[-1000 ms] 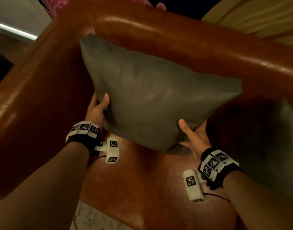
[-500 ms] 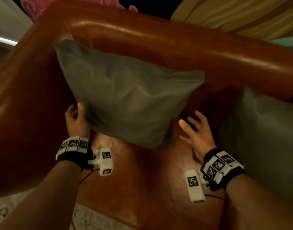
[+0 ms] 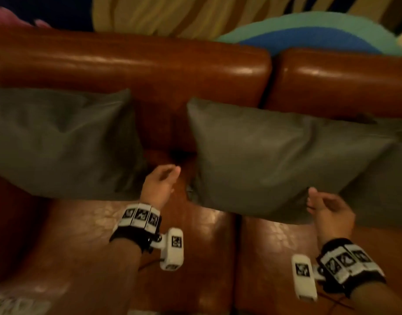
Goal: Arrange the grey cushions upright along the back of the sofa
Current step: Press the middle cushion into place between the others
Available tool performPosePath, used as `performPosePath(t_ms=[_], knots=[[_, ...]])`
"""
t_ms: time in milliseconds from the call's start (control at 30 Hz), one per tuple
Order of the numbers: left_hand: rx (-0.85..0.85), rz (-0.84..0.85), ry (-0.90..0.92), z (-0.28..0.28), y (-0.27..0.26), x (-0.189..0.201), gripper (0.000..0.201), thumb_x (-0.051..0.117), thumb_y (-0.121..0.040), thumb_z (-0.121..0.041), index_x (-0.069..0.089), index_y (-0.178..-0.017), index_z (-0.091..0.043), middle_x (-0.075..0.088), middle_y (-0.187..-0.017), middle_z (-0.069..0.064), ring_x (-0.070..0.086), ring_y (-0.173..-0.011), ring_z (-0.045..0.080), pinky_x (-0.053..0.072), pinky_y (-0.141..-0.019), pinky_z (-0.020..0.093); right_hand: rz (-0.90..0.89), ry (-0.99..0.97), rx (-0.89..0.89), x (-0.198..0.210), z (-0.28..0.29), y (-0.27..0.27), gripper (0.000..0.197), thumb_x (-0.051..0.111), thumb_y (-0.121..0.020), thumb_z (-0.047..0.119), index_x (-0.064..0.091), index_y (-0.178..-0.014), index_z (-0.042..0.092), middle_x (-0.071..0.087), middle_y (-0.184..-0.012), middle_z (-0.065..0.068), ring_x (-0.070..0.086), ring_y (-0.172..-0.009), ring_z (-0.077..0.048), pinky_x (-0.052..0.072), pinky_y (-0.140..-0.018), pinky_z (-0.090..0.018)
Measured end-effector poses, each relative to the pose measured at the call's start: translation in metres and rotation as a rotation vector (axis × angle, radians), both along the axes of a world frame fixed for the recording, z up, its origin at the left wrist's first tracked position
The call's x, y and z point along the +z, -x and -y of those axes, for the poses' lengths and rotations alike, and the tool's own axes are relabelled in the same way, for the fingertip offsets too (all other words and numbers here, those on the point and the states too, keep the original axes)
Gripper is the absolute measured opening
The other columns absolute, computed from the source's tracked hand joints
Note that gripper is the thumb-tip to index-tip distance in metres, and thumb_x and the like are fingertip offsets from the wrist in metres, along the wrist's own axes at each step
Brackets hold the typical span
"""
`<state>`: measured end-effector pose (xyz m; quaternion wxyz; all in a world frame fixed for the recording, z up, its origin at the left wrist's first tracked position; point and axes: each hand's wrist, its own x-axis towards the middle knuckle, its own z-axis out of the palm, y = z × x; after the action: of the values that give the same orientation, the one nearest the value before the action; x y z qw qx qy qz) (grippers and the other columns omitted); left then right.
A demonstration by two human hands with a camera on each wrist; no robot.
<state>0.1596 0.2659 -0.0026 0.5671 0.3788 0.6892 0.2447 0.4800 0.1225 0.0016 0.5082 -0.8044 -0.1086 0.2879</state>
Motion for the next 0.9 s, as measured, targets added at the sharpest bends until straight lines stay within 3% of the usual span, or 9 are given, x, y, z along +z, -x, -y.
performPosePath(t_ms=[100, 167, 233, 333, 400, 567, 733, 833, 900], knots=[[-0.051, 0.038, 0.010, -0.023, -0.054, 0.008, 0.054, 0.068, -0.088, -0.043, 0.053, -0.135, -0.023, 0.061, -0.128, 0.000, 0.059, -0.120, 0.022, 0.047, -0.107, 0.047, 0.020, 0.058, -0.109, 0.004, -0.003, -0.050, 0.051, 0.079, -0.069, 0.053, 0.058, -0.104, 0.023, 0.063, -0.090, 0.007, 0.063, -0.096, -0.022, 0.054, -0.086, -0.047], [-0.035, 0.160, 0.052, -0.033, -0.081, 0.016, 0.067, 0.069, -0.085, -0.050, 0.045, -0.144, -0.028, 0.060, -0.135, -0.003, 0.061, -0.115, 0.020, 0.050, -0.096, 0.042, -0.180, 0.083, -0.022, 0.003, -0.012, -0.070, 0.064, 0.075, -0.079, 0.046, 0.046, -0.133, 0.026, 0.062, -0.115, 0.004, 0.060, -0.112, -0.023, 0.052, -0.087, -0.046], [-0.012, 0.276, 0.078, -0.039, -0.097, 0.020, 0.068, 0.071, -0.082, -0.052, 0.048, -0.142, -0.032, 0.064, -0.134, -0.005, 0.065, -0.111, 0.019, 0.054, -0.083, 0.037, -0.367, 0.077, 0.103, 0.006, -0.021, -0.076, 0.077, 0.076, -0.073, 0.056, 0.041, -0.139, 0.038, 0.059, -0.133, 0.005, 0.057, -0.119, -0.026, 0.050, -0.091, -0.052], [0.013, 0.376, 0.056, -0.037, -0.098, 0.018, 0.069, 0.077, -0.075, -0.053, 0.056, -0.137, -0.033, 0.069, -0.132, 0.000, 0.068, -0.116, 0.025, 0.057, -0.093, 0.048, -0.482, -0.012, 0.175, 0.002, -0.029, -0.072, 0.102, 0.086, -0.033, 0.071, 0.052, -0.127, 0.051, 0.066, -0.129, 0.010, 0.063, -0.115, -0.021, 0.051, -0.093, -0.056], [0.039, 0.454, 0.059, -0.029, -0.093, 0.018, 0.074, 0.082, -0.070, -0.056, 0.058, -0.135, -0.032, 0.067, -0.136, 0.005, 0.065, -0.122, 0.032, 0.048, -0.104, 0.060, -0.500, -0.098, 0.145, -0.001, -0.033, -0.067, 0.103, 0.088, -0.025, 0.070, 0.059, -0.121, 0.047, 0.070, -0.125, 0.009, 0.066, -0.113, -0.019, 0.052, -0.096, -0.051], [0.123, 0.465, -0.105, -0.008, -0.071, 0.013, 0.070, 0.081, -0.072, -0.051, 0.059, -0.135, -0.031, 0.063, -0.141, 0.004, 0.060, -0.130, 0.028, 0.043, -0.111, 0.055, -0.491, -0.140, 0.190, -0.006, -0.032, -0.051, 0.082, 0.087, -0.030, 0.070, 0.060, -0.105, 0.053, 0.067, -0.121, 0.014, 0.061, -0.116, -0.013, 0.044, -0.102, -0.044], [0.103, 0.358, -0.032, -0.001, -0.060, 0.004, 0.092, 0.082, -0.047, -0.074, 0.054, -0.130, -0.046, 0.057, -0.145, -0.006, 0.054, -0.132, 0.022, 0.041, -0.112, 0.055, -0.346, 0.001, 0.293, -0.007, -0.040, -0.056, 0.102, 0.081, -0.052, 0.068, 0.036, -0.141, 0.047, 0.056, -0.128, 0.018, 0.049, -0.132, -0.021, 0.037, -0.113, -0.047], [0.067, 0.359, 0.027, -0.006, -0.059, 0.002, 0.100, 0.079, -0.051, -0.077, 0.046, -0.140, -0.046, 0.055, -0.149, -0.007, 0.052, -0.136, 0.026, 0.041, -0.110, 0.063, -0.323, -0.050, 0.316, -0.001, -0.044, -0.058, 0.112, 0.082, -0.046, 0.071, 0.034, -0.144, 0.046, 0.054, -0.139, 0.014, 0.051, -0.131, -0.018, 0.040, -0.112, -0.052], [0.058, 0.367, 0.036, -0.009, -0.067, 0.000, 0.096, 0.078, -0.056, -0.076, 0.046, -0.142, -0.046, 0.056, -0.148, -0.007, 0.053, -0.135, 0.027, 0.042, -0.108, 0.064, -0.372, -0.089, 0.253, 0.004, -0.047, -0.062, 0.098, 0.082, -0.052, 0.066, 0.040, -0.139, 0.048, 0.060, -0.130, 0.018, 0.057, -0.122, -0.013, 0.043, -0.109, -0.054]])
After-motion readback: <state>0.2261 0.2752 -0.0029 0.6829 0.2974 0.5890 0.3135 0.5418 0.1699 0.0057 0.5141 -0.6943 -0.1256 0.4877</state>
